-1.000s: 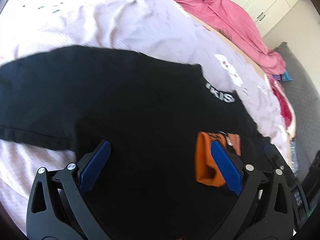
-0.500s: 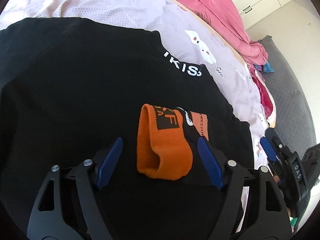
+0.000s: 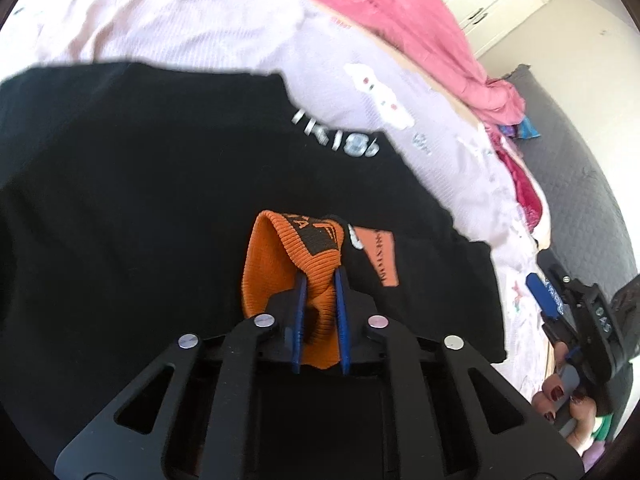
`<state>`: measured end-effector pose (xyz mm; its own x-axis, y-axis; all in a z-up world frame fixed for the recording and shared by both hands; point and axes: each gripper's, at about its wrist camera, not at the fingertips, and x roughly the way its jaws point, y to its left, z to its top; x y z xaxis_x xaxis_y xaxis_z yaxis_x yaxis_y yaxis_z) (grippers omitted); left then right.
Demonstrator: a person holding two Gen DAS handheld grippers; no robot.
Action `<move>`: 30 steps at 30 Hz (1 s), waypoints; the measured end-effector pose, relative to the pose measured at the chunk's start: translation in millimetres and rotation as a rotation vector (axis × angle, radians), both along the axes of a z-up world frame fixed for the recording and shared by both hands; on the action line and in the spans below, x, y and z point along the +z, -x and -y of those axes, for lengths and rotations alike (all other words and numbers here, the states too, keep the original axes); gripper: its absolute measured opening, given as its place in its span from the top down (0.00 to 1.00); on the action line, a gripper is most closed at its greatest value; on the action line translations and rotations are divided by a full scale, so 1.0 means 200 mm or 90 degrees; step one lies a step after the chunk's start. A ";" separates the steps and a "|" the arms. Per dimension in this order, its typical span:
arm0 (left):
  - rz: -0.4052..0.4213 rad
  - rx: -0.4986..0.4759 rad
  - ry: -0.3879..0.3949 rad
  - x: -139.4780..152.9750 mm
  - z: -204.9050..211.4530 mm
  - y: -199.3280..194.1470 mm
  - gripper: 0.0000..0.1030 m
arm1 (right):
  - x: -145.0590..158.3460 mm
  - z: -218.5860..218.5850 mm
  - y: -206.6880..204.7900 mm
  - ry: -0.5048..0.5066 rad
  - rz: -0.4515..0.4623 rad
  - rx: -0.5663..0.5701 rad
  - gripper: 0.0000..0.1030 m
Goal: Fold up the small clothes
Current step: 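Lay the cuff onto the shirt body with the left gripper and open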
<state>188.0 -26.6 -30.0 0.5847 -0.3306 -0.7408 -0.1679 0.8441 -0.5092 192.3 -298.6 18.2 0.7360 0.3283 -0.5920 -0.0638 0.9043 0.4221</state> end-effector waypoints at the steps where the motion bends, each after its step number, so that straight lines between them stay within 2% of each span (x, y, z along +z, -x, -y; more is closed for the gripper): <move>1: 0.019 0.002 -0.006 0.04 -0.01 0.01 0.94 | 0.01 0.02 0.00 -0.002 0.002 -0.007 0.47; 7: 0.103 0.023 -0.039 0.26 -0.11 0.07 0.95 | 0.01 0.12 0.00 -0.013 0.006 -0.042 0.47; 12: 0.132 0.049 -0.061 0.35 -0.23 0.11 0.95 | 0.01 0.14 0.00 -0.013 0.005 -0.053 0.47; 26: 0.077 0.073 -0.075 0.24 -0.36 0.16 0.95 | -0.03 -0.03 -0.01 0.044 -0.004 0.001 0.47; 30: 0.060 0.086 -0.092 0.21 -0.41 0.17 0.92 | -0.05 -0.14 0.00 0.064 -0.006 0.041 0.46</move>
